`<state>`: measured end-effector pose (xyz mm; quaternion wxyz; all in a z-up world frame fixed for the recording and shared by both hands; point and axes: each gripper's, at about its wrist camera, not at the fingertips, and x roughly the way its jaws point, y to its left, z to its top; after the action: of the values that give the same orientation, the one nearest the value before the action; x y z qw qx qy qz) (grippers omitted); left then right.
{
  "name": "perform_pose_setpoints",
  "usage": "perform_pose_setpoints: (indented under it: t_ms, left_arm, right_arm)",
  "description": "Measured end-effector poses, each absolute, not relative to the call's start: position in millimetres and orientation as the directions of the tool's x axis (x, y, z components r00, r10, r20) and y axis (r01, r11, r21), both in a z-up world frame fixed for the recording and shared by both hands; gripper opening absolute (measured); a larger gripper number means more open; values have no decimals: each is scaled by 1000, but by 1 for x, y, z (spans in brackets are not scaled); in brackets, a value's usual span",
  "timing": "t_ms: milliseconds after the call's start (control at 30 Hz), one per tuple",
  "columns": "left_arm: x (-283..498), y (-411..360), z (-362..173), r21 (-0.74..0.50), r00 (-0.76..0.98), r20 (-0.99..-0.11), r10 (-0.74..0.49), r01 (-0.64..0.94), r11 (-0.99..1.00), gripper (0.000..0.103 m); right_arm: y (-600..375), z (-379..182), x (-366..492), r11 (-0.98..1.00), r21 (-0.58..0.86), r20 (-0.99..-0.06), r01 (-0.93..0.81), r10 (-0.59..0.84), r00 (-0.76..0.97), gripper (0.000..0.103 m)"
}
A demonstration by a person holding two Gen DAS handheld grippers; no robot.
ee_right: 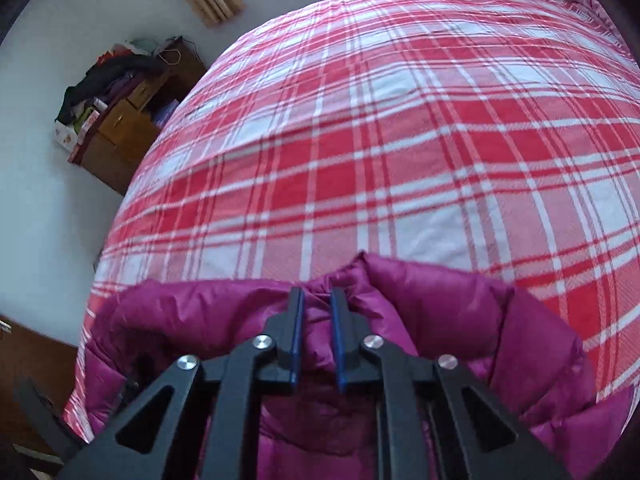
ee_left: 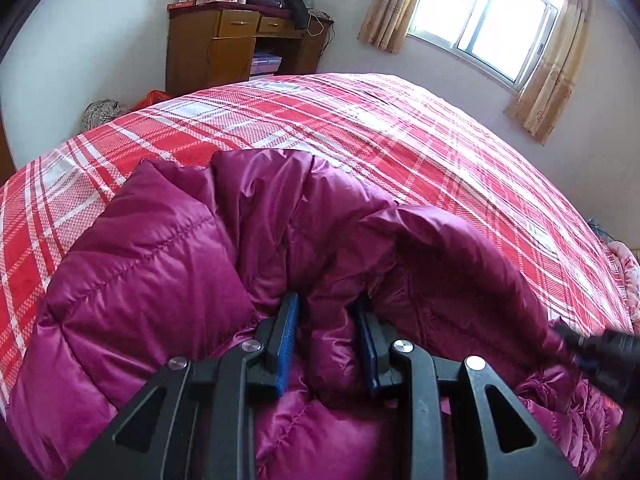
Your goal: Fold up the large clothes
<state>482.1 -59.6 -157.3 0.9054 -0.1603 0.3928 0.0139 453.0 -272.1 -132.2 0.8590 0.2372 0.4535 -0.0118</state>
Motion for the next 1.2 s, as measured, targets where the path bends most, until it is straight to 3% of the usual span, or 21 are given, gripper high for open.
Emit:
perform_pose_setpoints:
  t_ms: [167, 267, 367, 467, 533, 600, 800, 967, 1200]
  left_arm:
    - [477, -51, -154, -337, 698, -699, -153, -133, 932, 31]
    - [463, -57, -136, -239, 699, -708, -104, -99, 966, 31]
    - [437, -66, -103, -165, 771, -633, -69, -46, 985, 31]
    - [436, -75, -69, -172, 813, -569, -128, 35, 984, 31]
    - [456, -83, -52, -201, 819, -548, -168, 66, 977, 43]
    - [489, -102, -51, -186, 786, -588, -190, 98, 978, 55]
    - [536, -121, -114, -42, 647, -761, -57, 39, 998, 55]
    - [517, -97, -152, -95, 656, -751, -71, 0, 995, 55]
    - [531, -115, -157, 8, 650, -760, 8, -4, 1000, 59]
  right_arm:
    - [-258, -140, 431, 955, 252, -714, 158, 73, 696, 11]
    - [-251, -139, 436, 973, 159, -726, 165, 2, 688, 11]
    - [-247, -139, 441, 979, 113, -723, 168, -35, 690, 11]
    - [-247, -140, 441, 980, 105, -719, 167, -41, 694, 11]
    - [-247, -140, 440, 980, 109, -716, 167, -39, 697, 12]
    - [-244, -140, 439, 980, 106, -714, 167, -42, 699, 12]
    - [-245, -139, 439, 980, 113, -713, 166, -36, 701, 12]
    - [-252, -140, 437, 972, 176, -704, 153, 16, 710, 13]
    - [-250, -141, 440, 974, 167, -713, 154, 12, 701, 13]
